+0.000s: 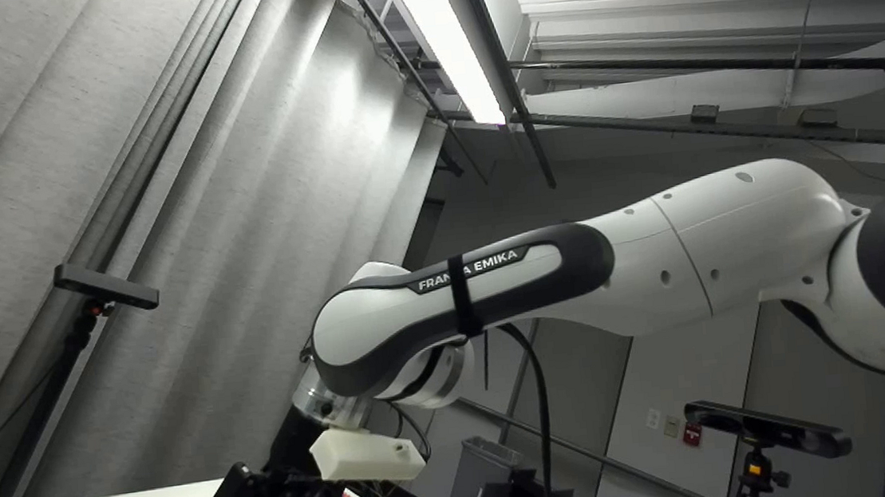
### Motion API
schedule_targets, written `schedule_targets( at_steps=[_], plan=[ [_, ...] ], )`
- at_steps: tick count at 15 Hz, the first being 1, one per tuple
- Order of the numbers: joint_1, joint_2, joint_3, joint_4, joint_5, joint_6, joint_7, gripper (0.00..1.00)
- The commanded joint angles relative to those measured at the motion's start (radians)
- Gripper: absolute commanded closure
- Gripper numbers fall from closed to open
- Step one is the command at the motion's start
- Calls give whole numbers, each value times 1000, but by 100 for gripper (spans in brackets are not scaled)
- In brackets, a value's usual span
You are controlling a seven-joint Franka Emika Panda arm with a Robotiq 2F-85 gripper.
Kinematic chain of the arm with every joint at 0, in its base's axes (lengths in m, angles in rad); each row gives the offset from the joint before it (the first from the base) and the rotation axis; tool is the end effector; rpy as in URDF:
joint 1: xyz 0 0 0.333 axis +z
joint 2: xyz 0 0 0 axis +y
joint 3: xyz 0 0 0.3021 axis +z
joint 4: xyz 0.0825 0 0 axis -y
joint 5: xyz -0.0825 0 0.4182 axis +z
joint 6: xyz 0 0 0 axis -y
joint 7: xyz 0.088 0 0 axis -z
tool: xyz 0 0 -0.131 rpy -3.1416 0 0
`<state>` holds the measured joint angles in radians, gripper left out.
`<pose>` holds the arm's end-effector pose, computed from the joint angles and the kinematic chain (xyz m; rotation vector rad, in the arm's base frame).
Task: Take the burger toy off the plate
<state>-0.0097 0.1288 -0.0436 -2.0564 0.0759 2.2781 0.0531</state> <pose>0.6091 -0.0291 0.3262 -3.0750 0.2348 -0.1437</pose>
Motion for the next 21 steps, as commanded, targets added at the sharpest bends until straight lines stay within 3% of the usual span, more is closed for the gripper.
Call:
schedule_targets(
  at_steps=[1,21],
  plan=[
    [-7,64,0,91,-17,-34,34,0],
    [-10,269,-25,318,-45,-40,45,0]
  ],
)
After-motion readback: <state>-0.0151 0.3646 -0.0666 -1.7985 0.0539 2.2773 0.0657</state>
